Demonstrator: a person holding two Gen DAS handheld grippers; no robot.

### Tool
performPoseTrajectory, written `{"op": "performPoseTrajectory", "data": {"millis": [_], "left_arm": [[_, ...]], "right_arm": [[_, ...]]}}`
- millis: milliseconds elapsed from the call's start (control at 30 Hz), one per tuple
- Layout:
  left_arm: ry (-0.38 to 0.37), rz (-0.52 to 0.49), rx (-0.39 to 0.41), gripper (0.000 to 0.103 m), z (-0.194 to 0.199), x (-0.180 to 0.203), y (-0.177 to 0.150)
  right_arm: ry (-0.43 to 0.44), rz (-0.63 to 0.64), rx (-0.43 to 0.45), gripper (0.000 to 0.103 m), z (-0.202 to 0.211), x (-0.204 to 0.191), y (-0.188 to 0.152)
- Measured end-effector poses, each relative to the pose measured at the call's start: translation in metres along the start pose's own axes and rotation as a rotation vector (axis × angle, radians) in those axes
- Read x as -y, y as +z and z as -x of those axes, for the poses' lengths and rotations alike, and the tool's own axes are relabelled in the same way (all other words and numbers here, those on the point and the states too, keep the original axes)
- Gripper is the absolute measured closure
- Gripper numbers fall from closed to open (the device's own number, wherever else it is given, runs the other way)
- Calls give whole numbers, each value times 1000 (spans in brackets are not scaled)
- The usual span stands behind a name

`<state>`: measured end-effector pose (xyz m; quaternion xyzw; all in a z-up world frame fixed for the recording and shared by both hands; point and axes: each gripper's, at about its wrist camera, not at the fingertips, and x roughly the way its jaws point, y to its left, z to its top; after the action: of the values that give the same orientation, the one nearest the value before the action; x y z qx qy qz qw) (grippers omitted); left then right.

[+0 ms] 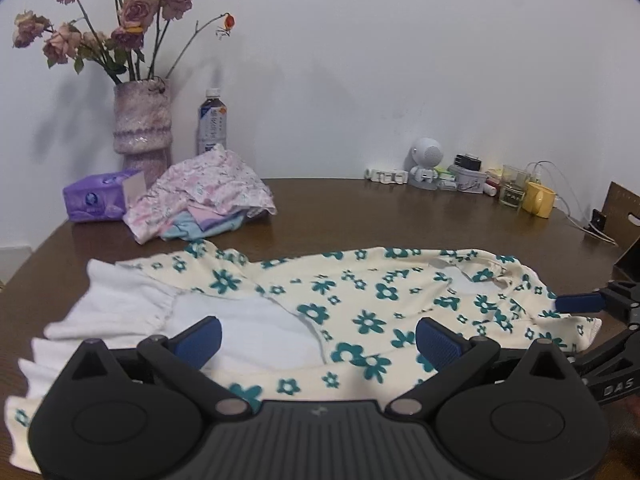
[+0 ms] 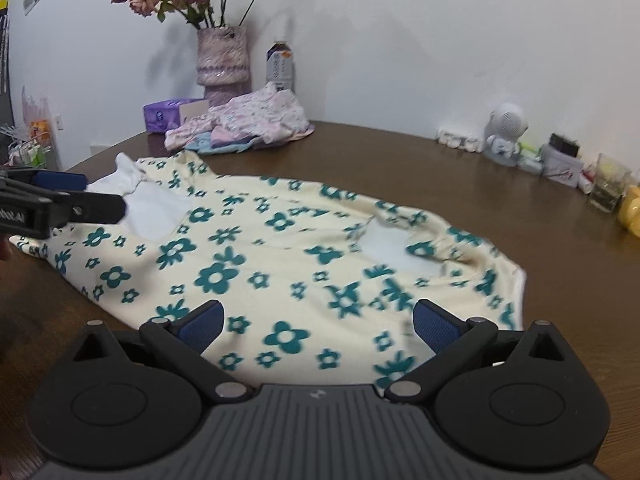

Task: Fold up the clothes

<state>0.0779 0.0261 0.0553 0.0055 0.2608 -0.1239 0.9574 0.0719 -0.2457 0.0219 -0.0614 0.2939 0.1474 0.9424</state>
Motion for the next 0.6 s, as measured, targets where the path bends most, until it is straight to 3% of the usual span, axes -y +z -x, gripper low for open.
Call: {"op": "performPoseTrajectory", "data": {"millis": [333, 600], "left_arm": [[7, 104, -25, 0, 2, -32, 36], [29, -40, -16, 0, -1, -50, 84]], "right_arm": [[-38, -39, 27, 1, 13, 35, 19], [-43, 15, 73, 1, 15, 76, 52]]}}
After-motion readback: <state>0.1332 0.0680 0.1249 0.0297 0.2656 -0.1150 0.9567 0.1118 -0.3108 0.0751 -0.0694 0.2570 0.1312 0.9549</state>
